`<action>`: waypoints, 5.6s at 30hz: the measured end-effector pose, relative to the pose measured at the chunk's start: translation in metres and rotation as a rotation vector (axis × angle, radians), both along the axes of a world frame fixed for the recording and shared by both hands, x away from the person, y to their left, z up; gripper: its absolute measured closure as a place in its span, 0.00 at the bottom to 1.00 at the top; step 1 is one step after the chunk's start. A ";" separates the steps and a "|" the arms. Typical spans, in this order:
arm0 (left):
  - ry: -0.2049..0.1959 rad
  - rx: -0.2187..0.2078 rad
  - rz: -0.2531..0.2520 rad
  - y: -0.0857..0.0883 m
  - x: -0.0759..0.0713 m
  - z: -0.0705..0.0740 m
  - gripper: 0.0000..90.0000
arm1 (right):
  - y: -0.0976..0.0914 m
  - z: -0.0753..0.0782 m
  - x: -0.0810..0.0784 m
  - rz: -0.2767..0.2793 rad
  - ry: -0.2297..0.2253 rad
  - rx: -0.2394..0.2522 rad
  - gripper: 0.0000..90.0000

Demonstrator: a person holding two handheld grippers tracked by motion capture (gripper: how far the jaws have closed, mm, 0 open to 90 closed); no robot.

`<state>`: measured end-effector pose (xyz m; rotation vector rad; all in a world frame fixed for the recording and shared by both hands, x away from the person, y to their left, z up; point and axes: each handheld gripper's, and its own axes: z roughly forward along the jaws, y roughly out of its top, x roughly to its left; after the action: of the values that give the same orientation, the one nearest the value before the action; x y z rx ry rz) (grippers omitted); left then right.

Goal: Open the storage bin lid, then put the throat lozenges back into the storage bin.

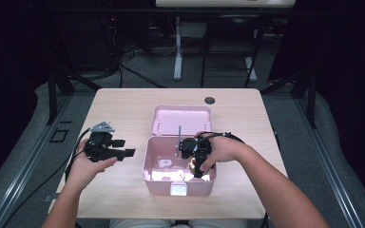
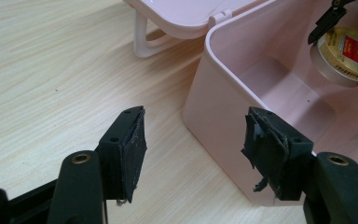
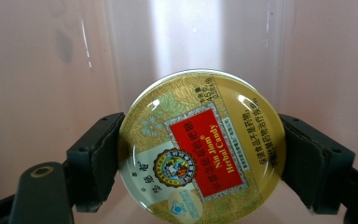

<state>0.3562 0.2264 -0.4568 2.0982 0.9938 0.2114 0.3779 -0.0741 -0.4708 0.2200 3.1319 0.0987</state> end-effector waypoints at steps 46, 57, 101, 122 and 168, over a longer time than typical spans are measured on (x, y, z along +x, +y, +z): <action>0.006 0.001 0.003 0.001 0.001 -0.002 0.42 | -0.004 -0.035 0.000 0.062 0.000 -0.008 0.22; 0.006 0.003 0.002 0.001 0.001 -0.002 0.43 | -0.003 -0.039 0.000 0.050 0.008 -0.022 0.22; 0.013 0.001 0.004 0.001 0.003 -0.004 0.43 | -0.004 -0.042 0.006 0.013 0.009 0.023 0.17; 0.011 0.008 -0.016 -0.005 0.003 -0.006 0.43 | -0.014 0.017 0.004 -0.046 -0.095 0.136 0.23; -0.083 0.073 -0.087 -0.036 -0.016 -0.002 0.47 | -0.083 0.034 -0.023 -0.608 -0.253 0.601 0.28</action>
<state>0.3405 0.1903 -0.4585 2.1750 0.8550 0.2924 0.3545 -0.1568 -0.4364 1.0352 2.5546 0.9599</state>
